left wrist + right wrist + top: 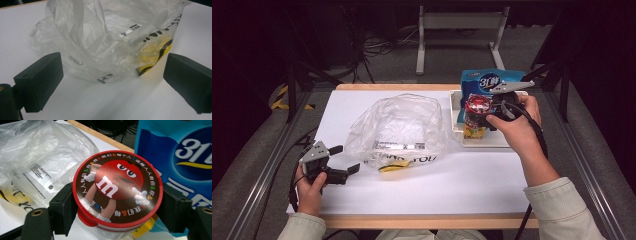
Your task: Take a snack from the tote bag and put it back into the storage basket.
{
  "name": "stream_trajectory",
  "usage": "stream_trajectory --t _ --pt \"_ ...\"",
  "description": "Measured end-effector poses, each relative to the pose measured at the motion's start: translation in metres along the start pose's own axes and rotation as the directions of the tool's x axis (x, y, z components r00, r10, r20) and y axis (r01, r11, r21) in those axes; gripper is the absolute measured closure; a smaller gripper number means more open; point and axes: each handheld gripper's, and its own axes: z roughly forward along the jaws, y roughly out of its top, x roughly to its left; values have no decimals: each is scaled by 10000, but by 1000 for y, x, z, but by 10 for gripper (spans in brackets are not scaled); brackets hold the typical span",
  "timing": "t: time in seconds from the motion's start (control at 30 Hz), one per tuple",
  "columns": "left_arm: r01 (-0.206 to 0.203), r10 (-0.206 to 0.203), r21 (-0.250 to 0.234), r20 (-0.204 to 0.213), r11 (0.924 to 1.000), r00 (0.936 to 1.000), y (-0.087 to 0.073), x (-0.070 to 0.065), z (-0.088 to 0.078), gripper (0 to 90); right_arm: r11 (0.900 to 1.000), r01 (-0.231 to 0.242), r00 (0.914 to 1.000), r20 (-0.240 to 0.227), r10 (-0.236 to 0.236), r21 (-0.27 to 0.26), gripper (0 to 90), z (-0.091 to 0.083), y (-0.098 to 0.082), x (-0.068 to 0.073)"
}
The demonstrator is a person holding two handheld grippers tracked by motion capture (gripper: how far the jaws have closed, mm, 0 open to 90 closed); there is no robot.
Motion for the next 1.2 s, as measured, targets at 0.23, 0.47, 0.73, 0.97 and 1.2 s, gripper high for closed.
stream_trajectory --t 0.23,0.47,0.73,0.97,1.2 --pt "51 -51 -8 -31 10000 10000 0 0 -1 31 9999 -88 9997 220 85 138 259 -6 -7 -13" --pt "12 -12 -25 -33 10000 10000 0 0 -1 31 9992 -360 9988 338 355 146 260 -13 -14 -28" --pt "19 -19 -37 -55 10000 10000 0 0 -1 32 9977 -586 9961 676 562 336 260 -15 -25 -44" --pt "8 -9 -40 -46 10000 10000 0 0 -1 31 9968 -606 9942 921 556 526 259 -14 -32 -60" --pt "3 -3 -44 -47 10000 10000 0 -1 -1 31 9960 -545 9952 850 484 703 260 -10 -41 -73"
